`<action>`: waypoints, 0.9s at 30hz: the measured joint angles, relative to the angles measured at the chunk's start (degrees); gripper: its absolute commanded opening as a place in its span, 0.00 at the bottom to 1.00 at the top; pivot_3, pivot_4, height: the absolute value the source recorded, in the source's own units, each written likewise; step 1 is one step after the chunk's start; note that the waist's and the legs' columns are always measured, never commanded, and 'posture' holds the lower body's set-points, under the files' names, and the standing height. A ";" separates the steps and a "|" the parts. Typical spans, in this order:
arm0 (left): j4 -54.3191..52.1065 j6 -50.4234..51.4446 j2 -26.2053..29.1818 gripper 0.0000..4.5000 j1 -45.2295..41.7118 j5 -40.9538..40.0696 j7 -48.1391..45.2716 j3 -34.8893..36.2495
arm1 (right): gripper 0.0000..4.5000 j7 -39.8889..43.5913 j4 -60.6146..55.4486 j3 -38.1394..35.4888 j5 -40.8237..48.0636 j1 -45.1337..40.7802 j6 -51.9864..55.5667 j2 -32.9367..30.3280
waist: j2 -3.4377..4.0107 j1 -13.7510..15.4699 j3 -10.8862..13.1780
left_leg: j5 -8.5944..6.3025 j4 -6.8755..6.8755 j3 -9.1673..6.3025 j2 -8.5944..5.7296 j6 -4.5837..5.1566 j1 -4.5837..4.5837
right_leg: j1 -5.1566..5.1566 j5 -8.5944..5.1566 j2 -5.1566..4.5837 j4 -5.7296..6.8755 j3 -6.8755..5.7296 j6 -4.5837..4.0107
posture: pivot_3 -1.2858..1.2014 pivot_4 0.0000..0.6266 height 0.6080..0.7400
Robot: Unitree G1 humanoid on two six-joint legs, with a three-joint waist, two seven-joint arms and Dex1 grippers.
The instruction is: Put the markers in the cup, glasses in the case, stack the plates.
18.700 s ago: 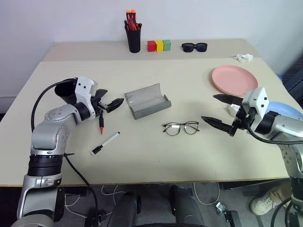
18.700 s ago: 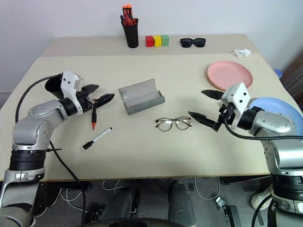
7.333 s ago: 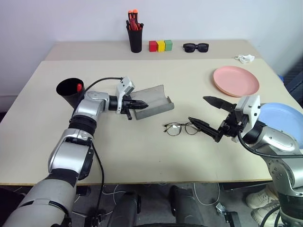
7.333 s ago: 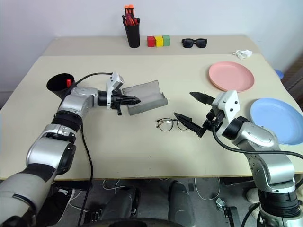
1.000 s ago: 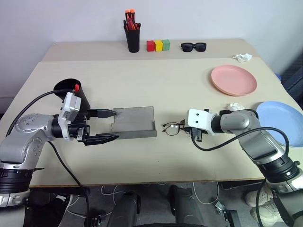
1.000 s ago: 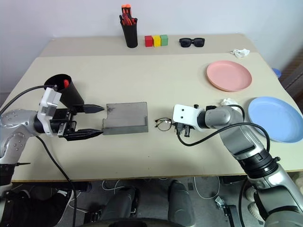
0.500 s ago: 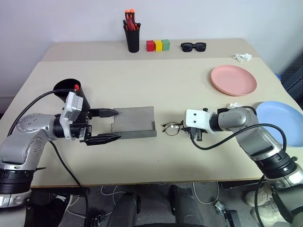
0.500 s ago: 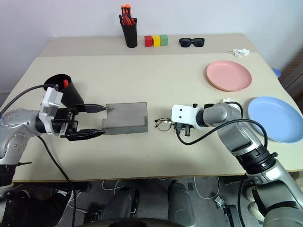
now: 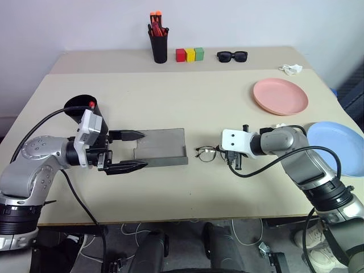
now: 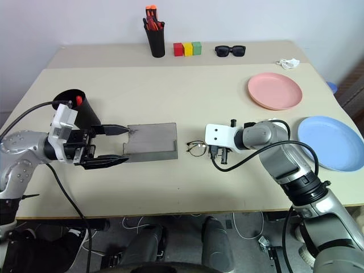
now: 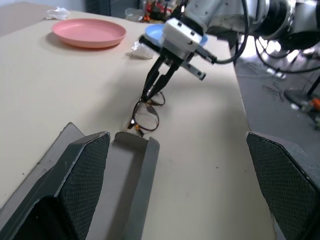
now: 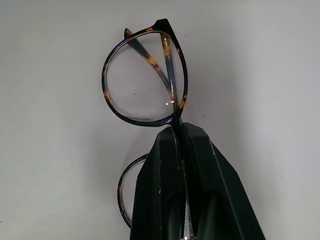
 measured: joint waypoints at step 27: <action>5.93 0.41 6.90 1.00 9.88 -0.15 -0.72 14.62 | 0.01 -18.31 -4.38 0.17 13.54 -11.04 12.25 29.05 | 0.06 -0.22 0.04 | 0.03 -0.15 0.01 0.02 -0.06 -0.08 | -0.31 0.03 0.02 0.12 -0.01 -0.07 | 0.52 0.24 1.00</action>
